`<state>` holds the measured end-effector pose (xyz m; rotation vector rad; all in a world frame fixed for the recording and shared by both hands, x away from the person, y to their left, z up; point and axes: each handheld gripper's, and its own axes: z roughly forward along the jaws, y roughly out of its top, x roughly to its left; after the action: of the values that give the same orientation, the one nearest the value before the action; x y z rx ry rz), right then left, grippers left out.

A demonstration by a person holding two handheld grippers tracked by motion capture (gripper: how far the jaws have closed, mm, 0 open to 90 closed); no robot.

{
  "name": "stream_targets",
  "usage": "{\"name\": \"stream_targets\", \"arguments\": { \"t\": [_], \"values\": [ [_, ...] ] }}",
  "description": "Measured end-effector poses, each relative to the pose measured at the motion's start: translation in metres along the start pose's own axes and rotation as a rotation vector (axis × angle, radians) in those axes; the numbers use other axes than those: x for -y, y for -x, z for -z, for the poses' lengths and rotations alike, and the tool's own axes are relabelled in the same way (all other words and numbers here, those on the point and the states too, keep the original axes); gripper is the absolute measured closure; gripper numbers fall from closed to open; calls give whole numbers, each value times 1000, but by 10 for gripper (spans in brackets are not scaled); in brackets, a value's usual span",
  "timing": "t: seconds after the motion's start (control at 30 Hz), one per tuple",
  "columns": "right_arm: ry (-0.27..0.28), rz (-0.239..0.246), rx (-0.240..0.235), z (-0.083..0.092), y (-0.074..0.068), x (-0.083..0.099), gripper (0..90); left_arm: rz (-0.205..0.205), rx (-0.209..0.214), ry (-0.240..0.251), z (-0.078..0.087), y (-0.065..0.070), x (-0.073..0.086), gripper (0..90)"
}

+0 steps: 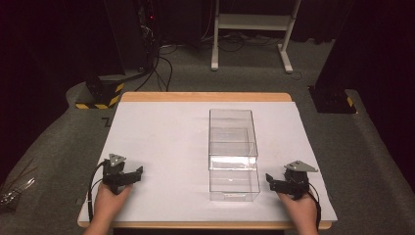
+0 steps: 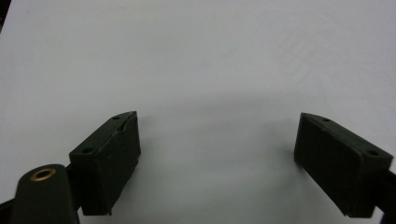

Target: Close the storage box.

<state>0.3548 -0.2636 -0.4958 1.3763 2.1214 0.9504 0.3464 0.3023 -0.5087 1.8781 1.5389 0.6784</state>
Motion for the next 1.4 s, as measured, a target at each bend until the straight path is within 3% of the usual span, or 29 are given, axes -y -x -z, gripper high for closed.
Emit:
{"name": "stream_targets", "arguments": {
  "t": [0.47,1.07,1.4],
  "values": [
    [36,-4,-34,14,-6,-5,125,-1,1,-1,0,0,0,147],
    [132,19,-67,40,-13,-9,131,0,1,0,0,0,0,147],
    [186,33,-107,55,-26,-11,131,0,2,0,0,0,0,147]
  ]
}}
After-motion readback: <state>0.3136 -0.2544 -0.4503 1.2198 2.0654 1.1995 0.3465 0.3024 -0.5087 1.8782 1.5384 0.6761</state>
